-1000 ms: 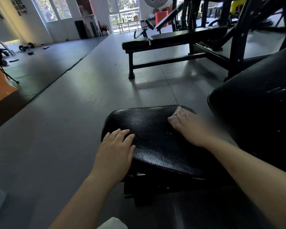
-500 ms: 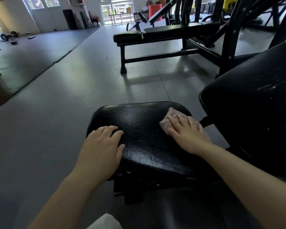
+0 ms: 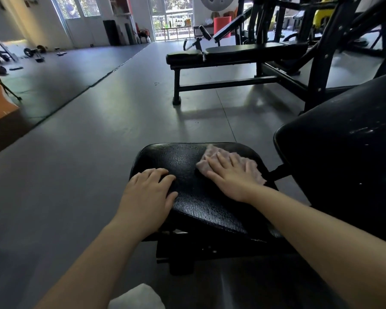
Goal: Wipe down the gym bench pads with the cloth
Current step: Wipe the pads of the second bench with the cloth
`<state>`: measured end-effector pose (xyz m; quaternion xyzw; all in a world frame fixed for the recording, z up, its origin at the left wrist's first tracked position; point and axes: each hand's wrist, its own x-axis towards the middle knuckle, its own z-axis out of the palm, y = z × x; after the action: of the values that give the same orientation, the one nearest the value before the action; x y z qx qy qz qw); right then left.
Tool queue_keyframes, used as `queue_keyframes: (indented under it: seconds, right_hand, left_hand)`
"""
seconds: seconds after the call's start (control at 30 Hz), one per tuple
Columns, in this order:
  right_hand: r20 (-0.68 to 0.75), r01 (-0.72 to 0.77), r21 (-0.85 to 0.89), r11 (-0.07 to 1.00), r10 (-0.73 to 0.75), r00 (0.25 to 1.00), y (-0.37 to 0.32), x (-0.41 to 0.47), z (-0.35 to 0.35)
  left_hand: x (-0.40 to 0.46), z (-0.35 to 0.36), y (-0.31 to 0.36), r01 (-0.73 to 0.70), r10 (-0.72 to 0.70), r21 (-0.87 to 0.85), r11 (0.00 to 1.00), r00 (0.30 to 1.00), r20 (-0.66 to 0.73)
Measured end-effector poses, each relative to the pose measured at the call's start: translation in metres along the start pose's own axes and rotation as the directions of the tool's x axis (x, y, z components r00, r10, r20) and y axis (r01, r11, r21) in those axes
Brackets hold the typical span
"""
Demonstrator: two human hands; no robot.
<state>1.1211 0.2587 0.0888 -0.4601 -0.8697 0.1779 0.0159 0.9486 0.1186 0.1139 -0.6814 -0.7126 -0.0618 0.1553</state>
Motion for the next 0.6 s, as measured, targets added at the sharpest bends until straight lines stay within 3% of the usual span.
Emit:
queue_keyframes:
  seconds: [0.27, 0.33, 0.4, 0.5, 0.6]
  right_hand:
    - [0.046, 0.242, -0.045, 0.969, -0.24, 0.97, -0.005, -0.083, 0.018]
    - [0.042, 0.287, 0.023, 0.958, -0.288, 0.957, 0.002, -0.089, 0.019]
    - [-0.063, 0.323, 0.201, 0.925, -0.317, 0.946, 0.009, -0.089, 0.016]
    - [-0.287, 0.27, 0.395, 0.878, -0.161, 0.944, 0.016, -0.079, 0.003]
    - [-0.204, 0.066, 0.241, 0.968, -0.016, 0.979, 0.018, -0.07, -0.012]
  left_hand:
    - [-0.004, -0.005, 0.021, 0.018, -0.026, -0.12, 0.993, 0.997, -0.067]
    - [-0.004, -0.008, 0.027, -0.006, -0.006, -0.188, 0.982, 0.998, -0.059]
    - [-0.003, -0.012, 0.035, -0.017, 0.004, -0.251, 0.968, 0.999, -0.049]
    - [-0.001, -0.017, 0.046, -0.019, -0.002, -0.306, 0.952, 0.998, -0.071]
    - [0.0, -0.024, 0.057, 0.004, -0.01, -0.315, 0.949, 1.0, -0.019]
